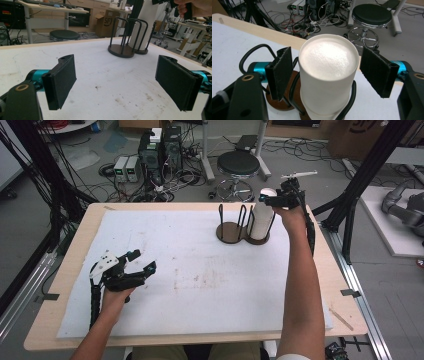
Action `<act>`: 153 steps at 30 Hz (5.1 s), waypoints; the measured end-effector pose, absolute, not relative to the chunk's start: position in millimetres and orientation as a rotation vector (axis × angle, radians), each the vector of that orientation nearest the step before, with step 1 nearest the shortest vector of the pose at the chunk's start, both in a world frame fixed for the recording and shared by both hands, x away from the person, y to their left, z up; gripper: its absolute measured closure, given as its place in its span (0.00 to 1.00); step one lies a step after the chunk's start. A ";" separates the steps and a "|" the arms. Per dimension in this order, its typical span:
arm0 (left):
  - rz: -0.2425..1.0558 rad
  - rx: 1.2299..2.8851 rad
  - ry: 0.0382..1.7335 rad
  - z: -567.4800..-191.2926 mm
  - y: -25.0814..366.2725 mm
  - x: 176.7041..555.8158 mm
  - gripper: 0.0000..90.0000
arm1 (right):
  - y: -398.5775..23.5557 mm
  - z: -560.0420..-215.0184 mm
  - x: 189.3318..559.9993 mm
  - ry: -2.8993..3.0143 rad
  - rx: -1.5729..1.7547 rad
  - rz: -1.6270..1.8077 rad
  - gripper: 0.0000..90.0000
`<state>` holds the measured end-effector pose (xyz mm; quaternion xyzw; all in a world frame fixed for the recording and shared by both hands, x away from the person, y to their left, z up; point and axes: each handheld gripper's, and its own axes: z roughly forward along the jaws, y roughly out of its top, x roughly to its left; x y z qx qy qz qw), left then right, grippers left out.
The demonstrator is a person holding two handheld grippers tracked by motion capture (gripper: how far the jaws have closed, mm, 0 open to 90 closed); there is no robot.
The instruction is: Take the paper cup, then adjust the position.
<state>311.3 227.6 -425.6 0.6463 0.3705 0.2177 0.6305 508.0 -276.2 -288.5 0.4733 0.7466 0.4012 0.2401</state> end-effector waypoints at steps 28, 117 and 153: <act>0.489 1.474 0.856 -426.7 227.7 311.5 0.19 | -270.5 -281.5 510.8 2.066 1.251 1.027 0.41; 0.457 1.500 0.805 -426.6 221.5 306.3 0.19 | -277.1 -225.5 389.8 2.113 0.959 1.276 0.42; 0.382 1.554 0.593 -415.3 202.8 292.9 0.18 | -223.0 -315.7 343.4 2.369 0.711 1.402 0.42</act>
